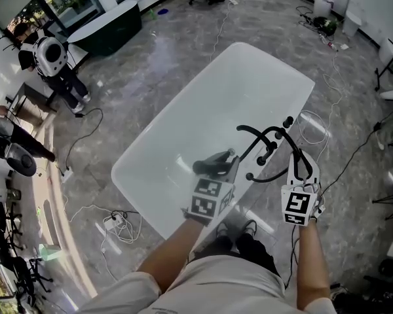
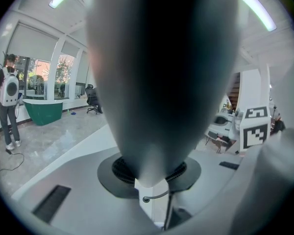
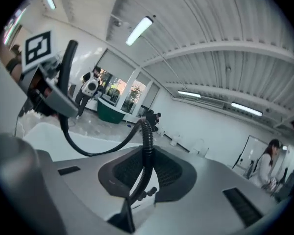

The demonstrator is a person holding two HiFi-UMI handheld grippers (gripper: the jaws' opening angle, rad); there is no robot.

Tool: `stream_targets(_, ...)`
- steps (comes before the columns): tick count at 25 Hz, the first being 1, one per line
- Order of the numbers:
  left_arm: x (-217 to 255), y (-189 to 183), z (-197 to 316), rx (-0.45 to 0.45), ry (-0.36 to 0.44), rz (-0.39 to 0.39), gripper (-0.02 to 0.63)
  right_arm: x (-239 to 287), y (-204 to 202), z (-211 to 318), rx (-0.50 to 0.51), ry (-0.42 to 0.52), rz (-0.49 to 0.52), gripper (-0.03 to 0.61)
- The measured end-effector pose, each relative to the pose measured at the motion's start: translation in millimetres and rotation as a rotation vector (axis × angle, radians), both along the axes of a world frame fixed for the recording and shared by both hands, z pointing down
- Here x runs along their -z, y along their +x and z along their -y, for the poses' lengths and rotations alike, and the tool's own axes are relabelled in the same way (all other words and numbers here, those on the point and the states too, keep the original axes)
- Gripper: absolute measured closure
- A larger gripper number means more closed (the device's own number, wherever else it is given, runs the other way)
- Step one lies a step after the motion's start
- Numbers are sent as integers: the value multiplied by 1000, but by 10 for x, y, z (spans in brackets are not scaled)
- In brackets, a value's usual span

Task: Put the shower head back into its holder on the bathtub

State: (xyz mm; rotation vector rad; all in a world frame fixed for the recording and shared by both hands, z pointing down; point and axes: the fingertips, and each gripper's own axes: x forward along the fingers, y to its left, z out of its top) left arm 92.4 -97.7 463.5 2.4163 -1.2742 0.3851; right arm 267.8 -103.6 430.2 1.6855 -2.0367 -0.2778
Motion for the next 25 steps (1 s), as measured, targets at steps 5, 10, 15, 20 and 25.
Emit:
stream_targets(5,-1,84,35,-16,15,4,515,26,134,163,-25,-47,314,510)
stream_targets(10,-58,230,72,-13,1,11,515,-320,525,208,-129,-133,97,511)
stream_targets(15,-120,444,177,9,-20,23,515,-186,752,254,-95,-97,-128,511)
stream_targets(20,-118,532,291,81,-27,47,515,-181,265,369,130,-49,-154,511)
stream_targets(25,-105,334,354,185,-41,73,515,-525,-155,358,314,-195,-218,510)
